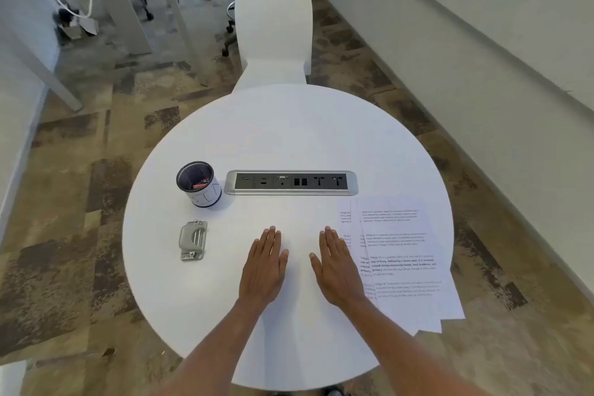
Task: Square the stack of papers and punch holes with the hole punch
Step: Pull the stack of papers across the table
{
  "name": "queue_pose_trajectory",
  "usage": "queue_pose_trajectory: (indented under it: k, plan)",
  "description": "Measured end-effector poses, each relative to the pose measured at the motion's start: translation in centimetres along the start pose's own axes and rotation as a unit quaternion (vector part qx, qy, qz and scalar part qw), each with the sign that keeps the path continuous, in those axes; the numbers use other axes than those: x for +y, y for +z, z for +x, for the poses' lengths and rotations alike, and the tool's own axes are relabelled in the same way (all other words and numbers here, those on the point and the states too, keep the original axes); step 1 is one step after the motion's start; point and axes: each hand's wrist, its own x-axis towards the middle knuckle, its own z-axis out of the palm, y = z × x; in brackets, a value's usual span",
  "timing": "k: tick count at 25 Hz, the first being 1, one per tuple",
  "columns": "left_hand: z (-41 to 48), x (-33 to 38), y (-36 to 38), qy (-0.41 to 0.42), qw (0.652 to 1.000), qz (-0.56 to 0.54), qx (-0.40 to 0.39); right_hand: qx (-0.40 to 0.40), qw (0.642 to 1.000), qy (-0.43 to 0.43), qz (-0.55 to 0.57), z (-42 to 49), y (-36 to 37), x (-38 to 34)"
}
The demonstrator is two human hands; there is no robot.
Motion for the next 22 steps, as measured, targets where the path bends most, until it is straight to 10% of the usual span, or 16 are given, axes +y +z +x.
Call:
queue_pose_trajectory:
  k: [22]
  plan:
    - [-2.7, -2.7, 4.5, -0.015, 1.000, 0.027, 0.005, -0.011, 0.999, 0.005, -0.040, -1.1, 4.9, 0.8]
